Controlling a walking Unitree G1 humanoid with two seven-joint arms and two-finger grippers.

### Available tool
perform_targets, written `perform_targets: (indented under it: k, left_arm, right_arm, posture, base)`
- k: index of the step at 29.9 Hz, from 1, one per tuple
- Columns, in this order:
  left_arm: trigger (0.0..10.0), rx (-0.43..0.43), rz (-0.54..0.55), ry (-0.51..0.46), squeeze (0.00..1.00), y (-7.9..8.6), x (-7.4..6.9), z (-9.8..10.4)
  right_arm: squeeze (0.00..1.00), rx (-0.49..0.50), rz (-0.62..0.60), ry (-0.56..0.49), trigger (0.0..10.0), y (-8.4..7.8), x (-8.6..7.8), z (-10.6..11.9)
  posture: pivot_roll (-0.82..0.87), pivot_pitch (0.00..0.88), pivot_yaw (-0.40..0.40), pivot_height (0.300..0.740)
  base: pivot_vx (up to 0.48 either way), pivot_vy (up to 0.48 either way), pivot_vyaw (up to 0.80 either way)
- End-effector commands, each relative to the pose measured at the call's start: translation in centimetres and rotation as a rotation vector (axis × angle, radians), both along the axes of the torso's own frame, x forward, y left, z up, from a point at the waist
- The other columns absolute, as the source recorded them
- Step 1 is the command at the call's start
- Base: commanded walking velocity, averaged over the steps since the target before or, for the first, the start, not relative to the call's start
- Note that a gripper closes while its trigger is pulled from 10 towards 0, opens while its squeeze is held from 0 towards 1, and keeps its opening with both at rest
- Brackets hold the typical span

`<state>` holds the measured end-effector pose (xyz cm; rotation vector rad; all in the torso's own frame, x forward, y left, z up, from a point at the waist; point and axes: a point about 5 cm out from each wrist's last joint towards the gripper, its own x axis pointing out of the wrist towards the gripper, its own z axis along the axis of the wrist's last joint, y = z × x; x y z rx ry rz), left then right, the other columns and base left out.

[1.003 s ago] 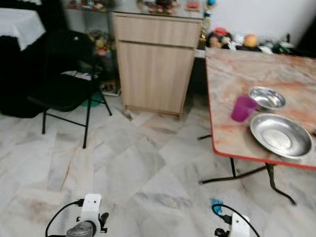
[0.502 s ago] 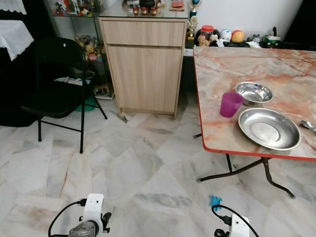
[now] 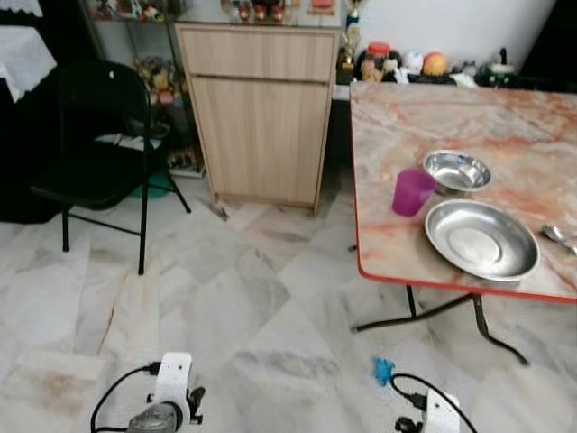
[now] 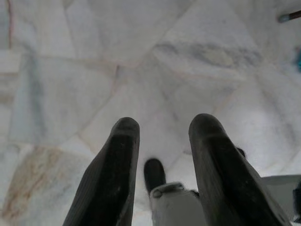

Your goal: Setting the table

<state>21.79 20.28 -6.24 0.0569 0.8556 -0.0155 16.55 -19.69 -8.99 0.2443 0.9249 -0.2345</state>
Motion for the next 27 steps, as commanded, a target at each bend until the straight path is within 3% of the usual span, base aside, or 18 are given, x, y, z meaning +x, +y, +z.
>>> perform_targets:
  k: [1, 11, 27]
  left_arm:
    - [10.0, 0.004, -0.014, 0.010, 0.00, -0.25, -0.06, -0.10]
    - [10.0, 0.000, -0.023, 0.013, 0.00, -0.45, -0.12, -0.17]
    - [10.0, -0.015, -0.011, 0.003, 0.00, -0.62, 0.07, -0.07]
  right_arm:
    - [0.00, -0.007, 0.003, 0.004, 10.0, -0.30, -0.17, -0.03]
    - [0.00, -0.008, 0.000, 0.002, 10.0, -0.30, -0.17, -0.02]
    - [0.00, -0.015, -0.014, -0.013, 10.0, -0.42, 0.02, 0.10]
  posture:
    - [0.07, 0.000, -0.016, 0.740]
    - [0.06, 0.000, -0.011, 0.740]
    - [0.06, 0.000, -0.019, 0.740]
  base:
    - [0.000, -0.337, 0.00]
    - [0.000, -0.326, 0.00]
    - [0.000, 0.000, 0.00]
